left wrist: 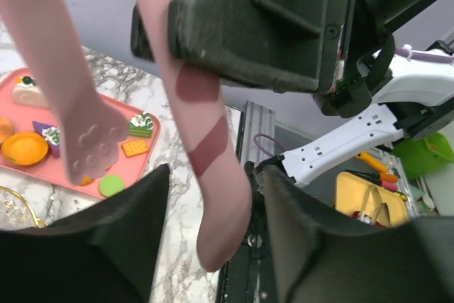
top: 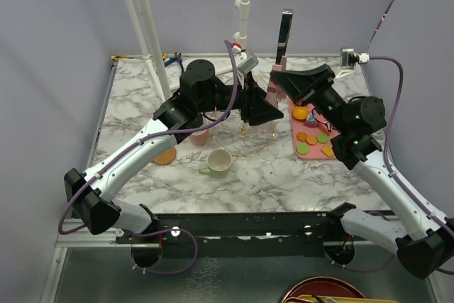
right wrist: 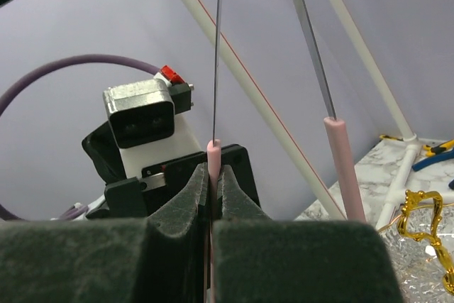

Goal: Serve the afternoon tea
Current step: Pick up the clamp from the center of the board.

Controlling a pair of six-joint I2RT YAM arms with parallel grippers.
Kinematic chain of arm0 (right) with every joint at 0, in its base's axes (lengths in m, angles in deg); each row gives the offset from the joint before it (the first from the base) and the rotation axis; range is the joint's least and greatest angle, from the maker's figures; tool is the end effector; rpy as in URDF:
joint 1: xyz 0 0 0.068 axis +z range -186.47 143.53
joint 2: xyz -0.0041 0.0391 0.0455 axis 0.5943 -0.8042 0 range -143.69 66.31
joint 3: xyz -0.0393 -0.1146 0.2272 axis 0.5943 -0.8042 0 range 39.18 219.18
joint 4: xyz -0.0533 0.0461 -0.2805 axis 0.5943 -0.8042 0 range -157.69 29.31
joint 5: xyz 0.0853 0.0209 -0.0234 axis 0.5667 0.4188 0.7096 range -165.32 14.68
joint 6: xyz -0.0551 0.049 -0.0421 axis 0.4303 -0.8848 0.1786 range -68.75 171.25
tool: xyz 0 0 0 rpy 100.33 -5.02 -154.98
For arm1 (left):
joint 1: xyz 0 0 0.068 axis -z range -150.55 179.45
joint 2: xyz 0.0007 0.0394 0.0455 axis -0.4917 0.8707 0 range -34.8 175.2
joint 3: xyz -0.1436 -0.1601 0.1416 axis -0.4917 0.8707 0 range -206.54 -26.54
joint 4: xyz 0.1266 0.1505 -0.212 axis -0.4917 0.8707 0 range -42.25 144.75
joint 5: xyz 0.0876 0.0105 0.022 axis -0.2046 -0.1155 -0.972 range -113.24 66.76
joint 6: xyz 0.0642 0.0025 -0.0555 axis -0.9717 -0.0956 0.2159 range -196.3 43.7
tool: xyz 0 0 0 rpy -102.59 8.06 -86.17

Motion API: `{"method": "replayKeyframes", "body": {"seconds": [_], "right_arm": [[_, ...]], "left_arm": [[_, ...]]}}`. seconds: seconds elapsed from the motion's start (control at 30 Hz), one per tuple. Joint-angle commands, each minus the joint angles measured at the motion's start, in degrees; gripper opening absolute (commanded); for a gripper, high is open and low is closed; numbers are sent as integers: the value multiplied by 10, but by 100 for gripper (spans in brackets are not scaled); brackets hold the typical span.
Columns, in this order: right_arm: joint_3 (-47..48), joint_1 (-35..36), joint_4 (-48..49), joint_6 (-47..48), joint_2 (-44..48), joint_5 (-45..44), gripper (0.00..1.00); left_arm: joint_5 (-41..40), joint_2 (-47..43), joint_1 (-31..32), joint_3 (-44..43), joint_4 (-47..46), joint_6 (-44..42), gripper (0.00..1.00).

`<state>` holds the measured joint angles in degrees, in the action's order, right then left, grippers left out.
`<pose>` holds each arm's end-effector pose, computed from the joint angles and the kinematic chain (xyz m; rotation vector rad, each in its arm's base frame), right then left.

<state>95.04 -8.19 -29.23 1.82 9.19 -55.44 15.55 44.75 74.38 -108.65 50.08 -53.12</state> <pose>0.2395 0.1575 0.4482 -0.1314 1.1773 1.3908 0.2351 -0.3004 0.4302 0.8929 1.5253 -1.4231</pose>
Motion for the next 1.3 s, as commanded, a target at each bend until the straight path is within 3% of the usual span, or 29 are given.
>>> {"method": "replayKeyframes", "body": {"seconds": [0.0,0.07,0.13,0.17,0.23,0.4,0.47,0.53,0.67,0.83,1.03,1.27], "right_arm": [[14,10,36,15,-15,38,1],[25,10,30,22,-22,65,1],[43,10,15,30,-33,110,1],[54,9,-3,42,-37,133,5],[94,9,-66,92,-43,189,23],[212,7,-299,290,-54,314,60],[263,6,-424,377,-57,335,87],[305,5,-520,452,-58,341,99],[371,4,-658,542,-78,291,100],[442,2,-748,600,-123,255,100],[465,3,-746,609,-160,316,100],[440,2,-671,588,-172,406,100]], "left_arm": [[35,-15,-10,-13,-19,1,46],[40,-21,-16,-9,-19,-7,17],[42,-28,-23,-3,-16,-16,1],[46,-31,-27,-2,-13,-21,0],[58,-37,-32,-1,-2,-32,0],[82,-58,-35,11,34,-87,0],[88,-65,-35,12,54,-116,0],[100,-71,-34,11,78,-146,0],[117,-83,-35,15,116,-195,0],[121,-99,-34,22,165,-270,0],[119,-99,-34,12,216,-335,0],[117,-86,-35,3,235,-360,0]]}}
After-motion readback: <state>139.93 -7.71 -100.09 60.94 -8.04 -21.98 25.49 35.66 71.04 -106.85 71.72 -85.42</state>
